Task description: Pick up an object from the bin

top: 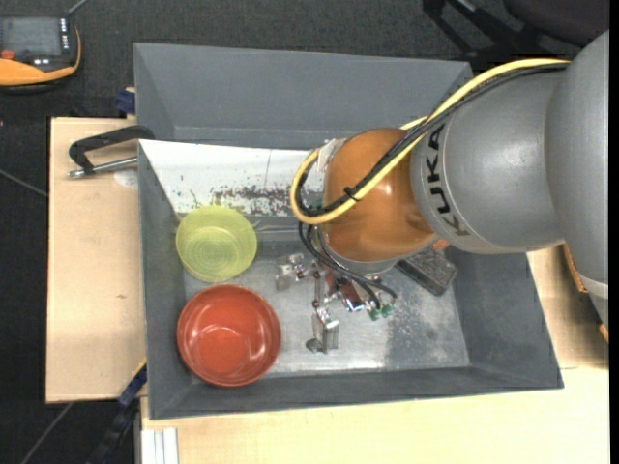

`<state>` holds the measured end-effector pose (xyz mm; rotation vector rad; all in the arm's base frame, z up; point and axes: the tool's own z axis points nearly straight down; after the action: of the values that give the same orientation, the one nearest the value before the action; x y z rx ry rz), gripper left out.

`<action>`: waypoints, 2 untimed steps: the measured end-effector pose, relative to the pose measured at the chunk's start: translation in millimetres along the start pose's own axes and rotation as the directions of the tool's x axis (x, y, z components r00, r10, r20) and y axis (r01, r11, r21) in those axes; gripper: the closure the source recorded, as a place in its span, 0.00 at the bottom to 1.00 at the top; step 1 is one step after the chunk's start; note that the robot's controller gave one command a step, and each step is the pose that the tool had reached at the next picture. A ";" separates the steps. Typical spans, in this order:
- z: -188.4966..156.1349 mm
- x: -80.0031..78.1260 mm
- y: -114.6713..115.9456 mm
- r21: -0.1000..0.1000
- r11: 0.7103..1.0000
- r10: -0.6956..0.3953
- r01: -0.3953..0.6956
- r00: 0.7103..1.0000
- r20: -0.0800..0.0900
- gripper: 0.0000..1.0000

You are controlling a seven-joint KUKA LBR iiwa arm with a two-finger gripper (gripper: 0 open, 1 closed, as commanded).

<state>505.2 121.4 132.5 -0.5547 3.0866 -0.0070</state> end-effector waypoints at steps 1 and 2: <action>-47.1 -10.1 -6.7 0.003 0.968 -0.252 0.252 0.968 0.010 0.00; -135.2 -4.9 11.2 0.003 0.989 -0.146 0.146 0.989 0.025 0.00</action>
Offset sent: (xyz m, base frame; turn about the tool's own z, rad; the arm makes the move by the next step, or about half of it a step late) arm 0.0093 -0.0037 0.0448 -0.2553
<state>505.1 134.1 267.7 -0.7733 3.0136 -0.0027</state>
